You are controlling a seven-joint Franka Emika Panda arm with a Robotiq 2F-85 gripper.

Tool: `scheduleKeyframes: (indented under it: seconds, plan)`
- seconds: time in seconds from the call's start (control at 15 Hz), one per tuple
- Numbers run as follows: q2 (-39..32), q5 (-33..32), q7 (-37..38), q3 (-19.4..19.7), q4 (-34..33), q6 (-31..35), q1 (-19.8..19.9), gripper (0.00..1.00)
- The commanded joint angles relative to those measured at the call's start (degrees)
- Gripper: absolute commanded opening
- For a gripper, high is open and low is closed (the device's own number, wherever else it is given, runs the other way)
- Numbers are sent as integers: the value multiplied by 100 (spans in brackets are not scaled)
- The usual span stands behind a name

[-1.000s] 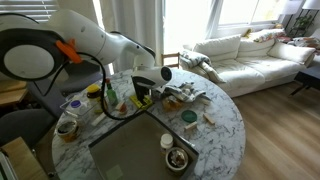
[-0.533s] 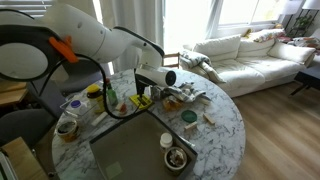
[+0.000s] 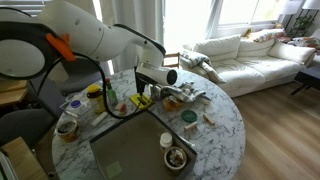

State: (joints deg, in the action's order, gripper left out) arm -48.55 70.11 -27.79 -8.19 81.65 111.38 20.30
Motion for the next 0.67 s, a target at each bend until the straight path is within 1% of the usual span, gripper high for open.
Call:
scheduleKeyframes:
  seconds: [0.0, 0.2, 0.4, 0.6]
  plan:
    - [48, 401, -106, 202, -39, -238, -49, 0]
    - [169, 886, -117, 233, -57, -568, 94, 0]
    - [310, 1239, -106, 372, -106, -1019, 105, 0]
    - [392, 1482, 178, 557, -145, -1444, 80, 0]
